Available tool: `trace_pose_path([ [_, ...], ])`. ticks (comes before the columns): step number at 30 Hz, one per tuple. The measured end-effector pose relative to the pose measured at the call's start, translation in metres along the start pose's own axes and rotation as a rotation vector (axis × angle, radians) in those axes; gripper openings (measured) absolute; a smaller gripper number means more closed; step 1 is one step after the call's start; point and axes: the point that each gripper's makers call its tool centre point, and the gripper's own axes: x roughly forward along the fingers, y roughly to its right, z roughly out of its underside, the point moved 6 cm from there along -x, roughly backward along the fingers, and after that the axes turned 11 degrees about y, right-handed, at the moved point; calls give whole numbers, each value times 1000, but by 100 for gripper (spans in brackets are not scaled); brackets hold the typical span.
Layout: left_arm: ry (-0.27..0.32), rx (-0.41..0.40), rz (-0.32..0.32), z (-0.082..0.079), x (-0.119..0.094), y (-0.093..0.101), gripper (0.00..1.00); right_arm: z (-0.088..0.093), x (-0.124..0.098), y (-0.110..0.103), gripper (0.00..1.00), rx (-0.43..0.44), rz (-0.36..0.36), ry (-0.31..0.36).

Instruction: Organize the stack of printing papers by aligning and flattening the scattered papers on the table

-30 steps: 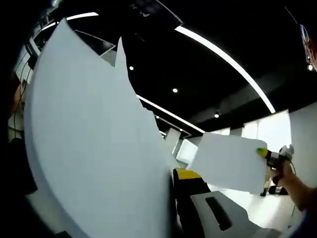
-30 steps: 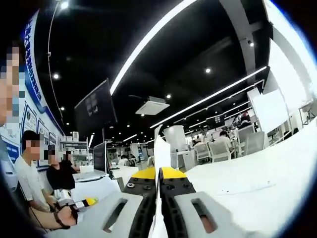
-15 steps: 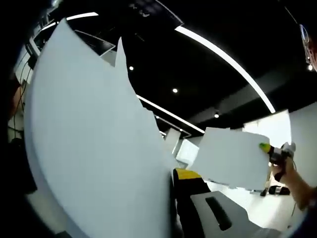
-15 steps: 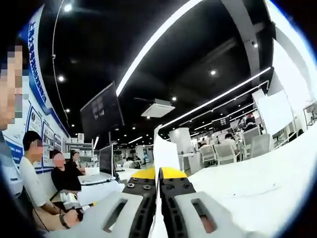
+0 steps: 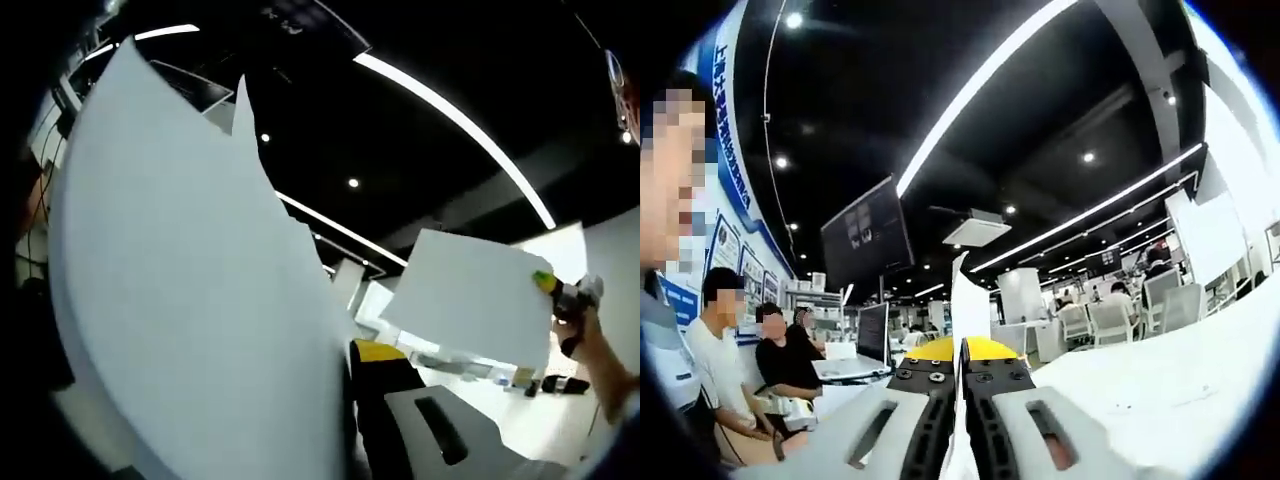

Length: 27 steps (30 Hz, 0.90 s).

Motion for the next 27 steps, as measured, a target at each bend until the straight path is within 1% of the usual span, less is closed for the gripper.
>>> trace_pose_path([
  [3,1,-1,0,0,0,0,9,-2,3,-10,0,-8,-28,0],
  [10,2,-2,0,-1,0,0,9,-5,8,-22,0,-11,-67,1],
  [18,3,-3,1,-1,0,0,9,-7,12,-40,0,1,-118,5],
  [27,3,-3,1,-1,0,0,9,-4,16,-61,0,12,-184,-12],
])
